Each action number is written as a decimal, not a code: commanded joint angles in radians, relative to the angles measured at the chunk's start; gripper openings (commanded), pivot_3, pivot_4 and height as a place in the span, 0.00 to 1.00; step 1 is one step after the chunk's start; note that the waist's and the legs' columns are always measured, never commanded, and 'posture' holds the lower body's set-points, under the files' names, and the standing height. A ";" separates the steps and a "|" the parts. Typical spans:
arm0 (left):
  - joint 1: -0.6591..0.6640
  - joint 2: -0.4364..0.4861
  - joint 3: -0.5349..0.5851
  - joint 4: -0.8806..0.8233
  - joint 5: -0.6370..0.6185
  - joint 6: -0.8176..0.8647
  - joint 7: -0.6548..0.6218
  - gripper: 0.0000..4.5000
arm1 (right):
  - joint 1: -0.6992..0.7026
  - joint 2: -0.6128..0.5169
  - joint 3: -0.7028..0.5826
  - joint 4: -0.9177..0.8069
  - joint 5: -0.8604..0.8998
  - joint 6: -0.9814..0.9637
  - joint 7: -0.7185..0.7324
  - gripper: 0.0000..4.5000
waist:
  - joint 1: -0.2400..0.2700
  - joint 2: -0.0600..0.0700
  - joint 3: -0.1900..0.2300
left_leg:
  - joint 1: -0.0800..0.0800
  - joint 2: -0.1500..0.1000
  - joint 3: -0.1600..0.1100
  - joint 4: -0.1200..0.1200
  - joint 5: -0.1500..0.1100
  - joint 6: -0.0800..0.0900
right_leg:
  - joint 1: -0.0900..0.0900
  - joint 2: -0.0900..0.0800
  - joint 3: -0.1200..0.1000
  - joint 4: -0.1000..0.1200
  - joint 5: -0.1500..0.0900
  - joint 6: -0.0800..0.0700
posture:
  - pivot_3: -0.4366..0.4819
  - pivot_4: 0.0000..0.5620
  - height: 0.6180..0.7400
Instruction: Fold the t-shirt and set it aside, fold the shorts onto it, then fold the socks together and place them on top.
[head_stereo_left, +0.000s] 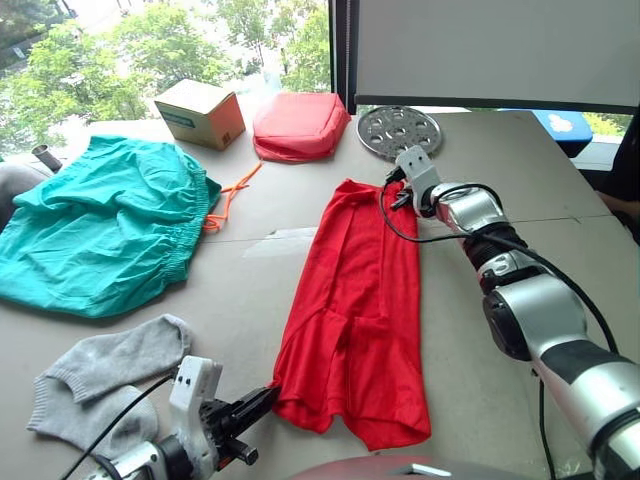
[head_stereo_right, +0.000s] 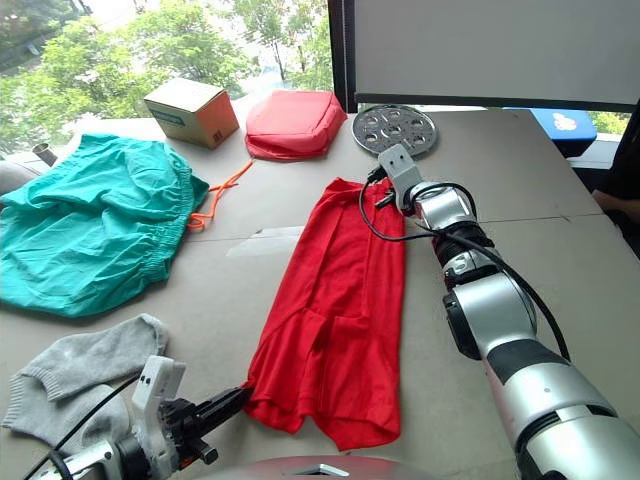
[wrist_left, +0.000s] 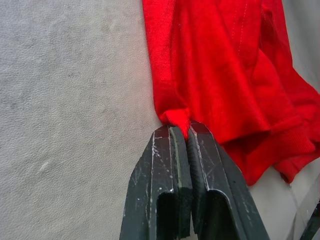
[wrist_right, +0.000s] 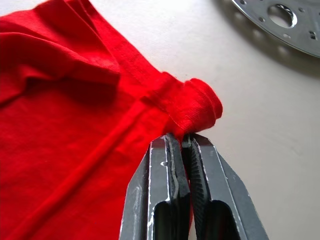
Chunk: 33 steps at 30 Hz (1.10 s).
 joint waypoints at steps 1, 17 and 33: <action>0.036 -0.016 -0.019 -0.026 0.000 -0.045 0.016 0.01 | -0.058 0.024 0.016 0.062 -0.028 -0.081 0.017 0.00 | 0.000 0.000 0.000 | 0.000 0.000 0.000 0.000 0.000 0.000 | 0.000 0.000 0.000 0.000 0.000 0.000 | 0.48 0.27 0.99; 0.093 0.066 0.002 -0.063 0.006 -0.268 -0.116 0.45 | 0.014 -0.087 0.017 -0.036 -0.051 -0.243 0.127 0.64 | 0.001 -0.001 0.000 | -0.002 0.001 0.000 0.000 0.000 0.000 | -0.002 0.000 -0.001 -0.001 0.000 0.000 | 0.48 0.27 0.99; -0.205 0.419 0.013 0.461 0.471 -1.049 -0.816 0.62 | 1.157 -0.693 -0.153 -1.311 0.323 -0.646 0.783 0.92 | 0.030 -0.010 -0.002 | 0.002 0.003 0.007 0.000 -0.001 -0.002 | -0.001 0.000 -0.003 -0.002 -0.003 0.005 | 0.48 0.27 0.99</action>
